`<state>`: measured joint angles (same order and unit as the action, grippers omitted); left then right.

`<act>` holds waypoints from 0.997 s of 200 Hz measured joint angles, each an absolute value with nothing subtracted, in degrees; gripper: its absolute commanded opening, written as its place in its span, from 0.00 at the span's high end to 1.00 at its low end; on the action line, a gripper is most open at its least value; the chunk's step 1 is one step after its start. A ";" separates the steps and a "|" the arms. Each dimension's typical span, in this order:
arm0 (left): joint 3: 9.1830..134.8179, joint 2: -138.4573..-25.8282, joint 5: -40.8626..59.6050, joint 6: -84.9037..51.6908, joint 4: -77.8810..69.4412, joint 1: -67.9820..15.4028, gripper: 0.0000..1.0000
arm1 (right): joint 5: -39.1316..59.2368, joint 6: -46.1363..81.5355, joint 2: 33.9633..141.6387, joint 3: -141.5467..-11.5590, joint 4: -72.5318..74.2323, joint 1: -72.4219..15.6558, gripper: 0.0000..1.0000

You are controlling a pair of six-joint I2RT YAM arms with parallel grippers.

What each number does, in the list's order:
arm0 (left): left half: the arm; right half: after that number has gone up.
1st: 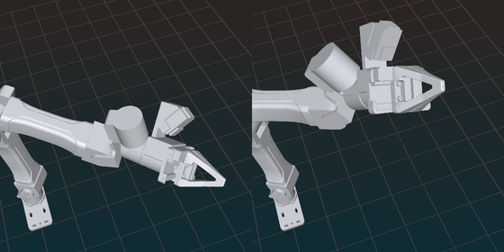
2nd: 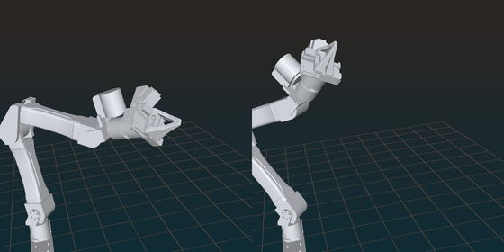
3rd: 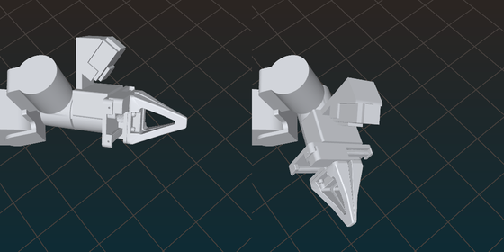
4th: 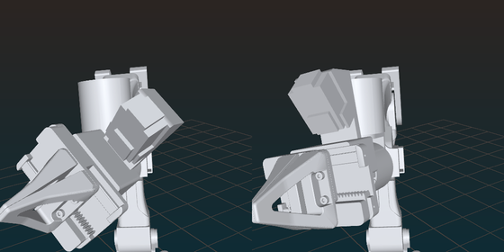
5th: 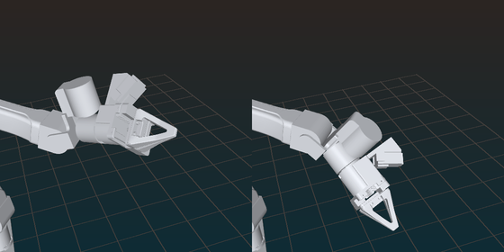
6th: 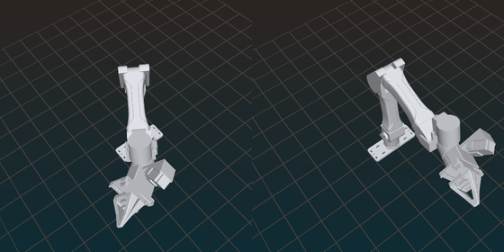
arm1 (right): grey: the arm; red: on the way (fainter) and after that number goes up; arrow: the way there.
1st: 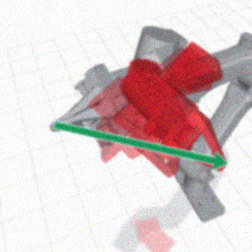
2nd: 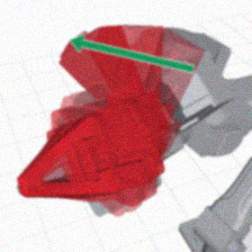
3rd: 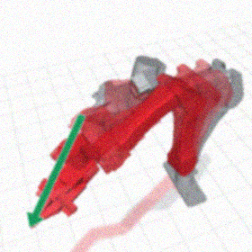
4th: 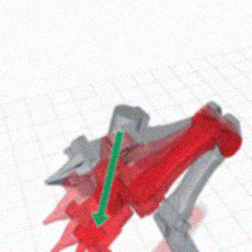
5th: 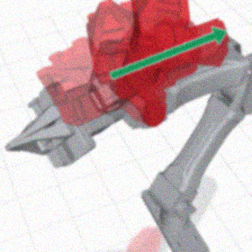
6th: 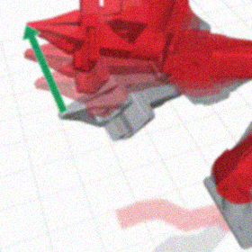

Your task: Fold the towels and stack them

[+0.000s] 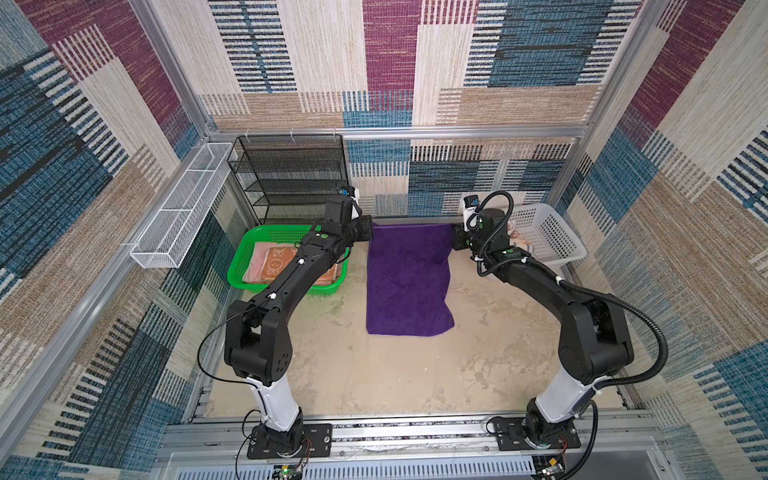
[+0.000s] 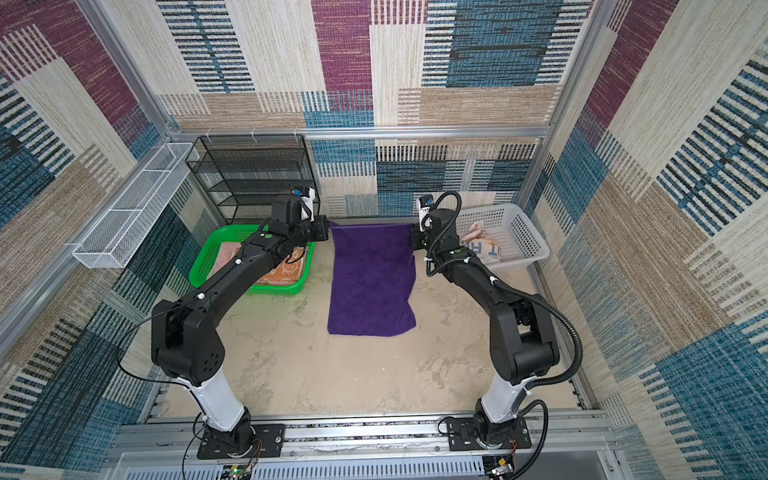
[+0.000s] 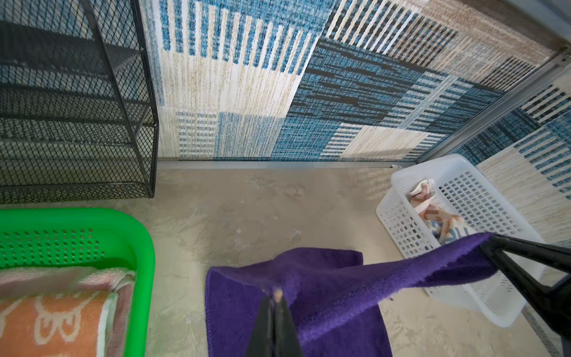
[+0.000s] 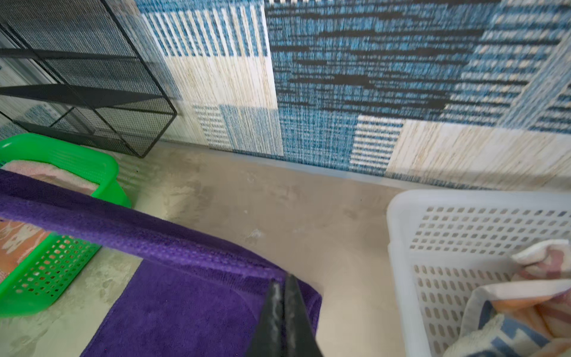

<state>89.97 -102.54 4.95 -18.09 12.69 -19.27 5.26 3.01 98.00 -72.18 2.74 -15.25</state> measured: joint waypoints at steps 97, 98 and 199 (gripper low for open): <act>76.27 -91.35 10.87 -23.35 18.35 -19.53 1.00 | 13.23 6.70 83.00 -54.87 -1.76 -15.31 1.00; 76.20 -91.24 10.90 -23.44 18.41 -19.53 1.00 | 13.32 6.74 82.85 -54.76 -1.80 -15.31 1.00; 58.65 -79.70 13.87 -28.25 20.38 -21.78 1.00 | 20.14 13.32 67.88 -36.38 -5.80 -17.72 1.00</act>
<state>58.65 -79.70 13.87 -28.25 20.38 -21.78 20.14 13.32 67.88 -36.38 -5.80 -17.72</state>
